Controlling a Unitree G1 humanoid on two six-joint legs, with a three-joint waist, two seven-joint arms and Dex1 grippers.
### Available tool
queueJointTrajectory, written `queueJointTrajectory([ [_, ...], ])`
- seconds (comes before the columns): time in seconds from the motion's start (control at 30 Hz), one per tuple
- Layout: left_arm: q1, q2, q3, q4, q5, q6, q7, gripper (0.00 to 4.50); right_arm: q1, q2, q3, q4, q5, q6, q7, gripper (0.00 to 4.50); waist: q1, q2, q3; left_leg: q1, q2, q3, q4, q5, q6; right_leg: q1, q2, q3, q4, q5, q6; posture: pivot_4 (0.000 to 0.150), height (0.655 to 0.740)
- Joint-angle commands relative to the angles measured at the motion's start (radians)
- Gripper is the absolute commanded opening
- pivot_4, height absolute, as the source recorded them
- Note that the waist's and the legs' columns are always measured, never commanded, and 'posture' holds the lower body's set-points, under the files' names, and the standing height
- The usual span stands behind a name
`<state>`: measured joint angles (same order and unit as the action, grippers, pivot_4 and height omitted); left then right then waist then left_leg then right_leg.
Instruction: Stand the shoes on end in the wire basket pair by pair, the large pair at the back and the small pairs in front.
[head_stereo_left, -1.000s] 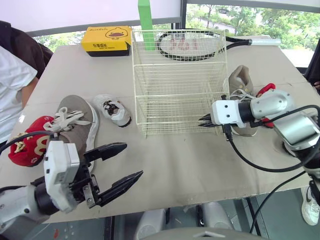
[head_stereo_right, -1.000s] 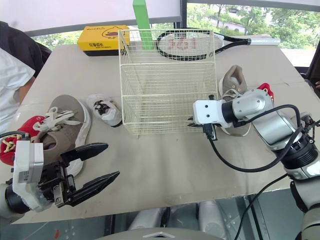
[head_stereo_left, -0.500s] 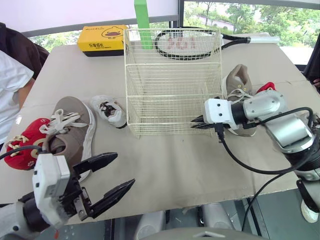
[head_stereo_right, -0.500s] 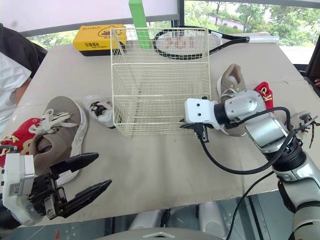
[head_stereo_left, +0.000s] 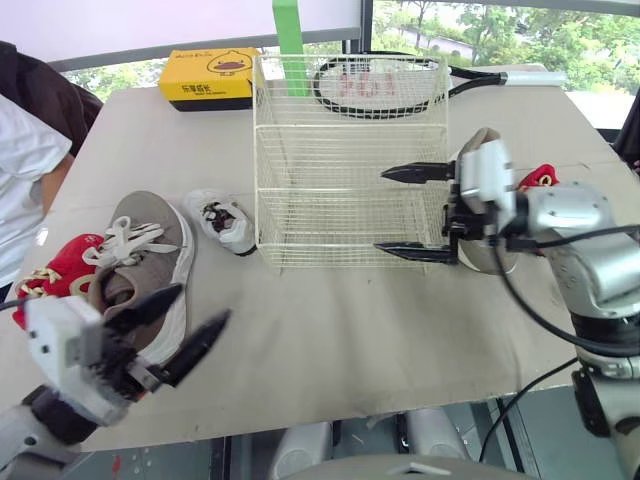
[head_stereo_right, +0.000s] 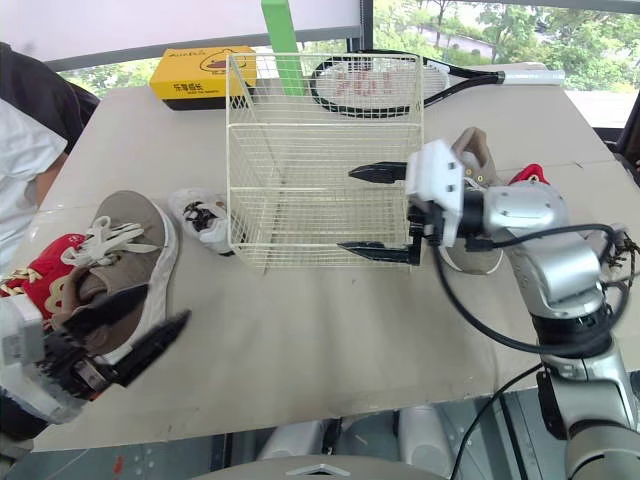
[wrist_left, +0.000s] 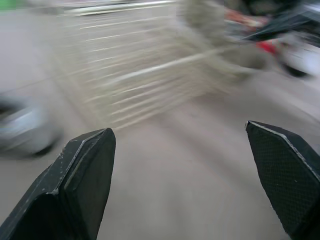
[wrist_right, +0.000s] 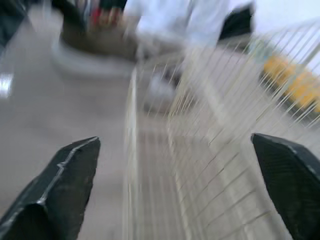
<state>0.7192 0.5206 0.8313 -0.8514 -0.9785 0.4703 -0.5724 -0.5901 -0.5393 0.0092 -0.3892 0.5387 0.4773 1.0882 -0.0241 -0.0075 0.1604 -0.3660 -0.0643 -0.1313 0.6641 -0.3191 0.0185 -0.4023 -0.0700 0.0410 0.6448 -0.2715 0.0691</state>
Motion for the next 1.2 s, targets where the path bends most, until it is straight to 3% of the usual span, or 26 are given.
queueJointTrajectory([
  [0.03, 0.063, -0.107, 0.149, -0.003, -0.02, -0.037, 0.189, 4.5, 0.071, -0.007, -0.119, -0.105, 0.227, 0.056, 0.003, 4.45, 0.007, 0.0, 0.0, 0.0, 0.0, 0.0, 0.0, 0.0, 0.0, 0.0, 0.0, 0.0, 0.0, 0.0, 0.0, 0.15, 0.74],
  [0.17, 0.177, -0.168, 0.249, -0.055, -0.073, -0.046, 0.264, 4.5, 0.143, -0.06, -0.093, -0.123, 0.187, 0.004, 0.042, 4.45, 0.014, -0.001, 0.0, -0.001, -0.001, 0.0, 0.001, 0.0, 0.0, 0.0, -0.001, 0.0, 0.0, 0.0, 0.0, 0.15, 0.74],
  [0.3, 0.224, -0.14, 0.213, -0.006, 0.042, -0.02, 0.266, 4.5, 0.178, -0.077, -0.065, -0.1, 0.152, -0.055, 0.071, 4.45, 0.018, 0.0, 0.001, 0.001, -0.001, 0.0, 0.003, 0.0, 0.0, 0.003, -0.001, 0.0, 0.0, 0.0, 0.0, 0.15, 0.74],
  [0.5, 0.091, -0.062, -0.003, 0.136, 0.22, -0.023, 0.233, 4.5, 0.206, -0.104, -0.046, -0.078, 0.097, -0.125, 0.093, 4.45, 0.017, 0.002, 0.001, 0.003, -0.002, 0.001, 0.004, 0.0, 0.0, 0.005, 0.0, -0.003, 0.002, 0.0, 0.0, 0.15, 0.74],
  [0.83, -0.121, -0.034, -0.151, 0.283, 0.256, -0.024, 0.153, 4.5, 0.232, -0.158, -0.064, -0.158, 0.115, -0.095, 0.033, 4.45, 0.041, 0.007, -0.003, 0.003, -0.001, -0.002, 0.004, 0.0, -0.001, 0.004, -0.001, -0.003, 0.004, 0.0, 0.0, 0.15, 0.74],
  [1.03, -0.115, -0.107, -0.12, 0.194, 0.164, 0.007, 0.218, 4.5, 0.241, -0.187, -0.076, -0.177, 0.136, -0.078, 0.01, 4.45, 0.038, 0.005, -0.003, 0.004, -0.002, -0.003, 0.005, 0.001, -0.002, 0.005, -0.002, -0.002, 0.008, 0.0, 0.0, 0.15, 0.74],
  [1.2, -0.089, -0.171, -0.167, 0.045, 0.202, 0.034, 0.356, 4.5, 0.238, -0.196, -0.066, -0.177, 0.146, -0.075, 0.003, 4.45, 0.036, 0.003, -0.003, 0.003, -0.001, -0.002, 0.005, 0.001, -0.002, 0.004, -0.001, -0.001, 0.007, 0.0, 0.0, 0.15, 0.74],
])
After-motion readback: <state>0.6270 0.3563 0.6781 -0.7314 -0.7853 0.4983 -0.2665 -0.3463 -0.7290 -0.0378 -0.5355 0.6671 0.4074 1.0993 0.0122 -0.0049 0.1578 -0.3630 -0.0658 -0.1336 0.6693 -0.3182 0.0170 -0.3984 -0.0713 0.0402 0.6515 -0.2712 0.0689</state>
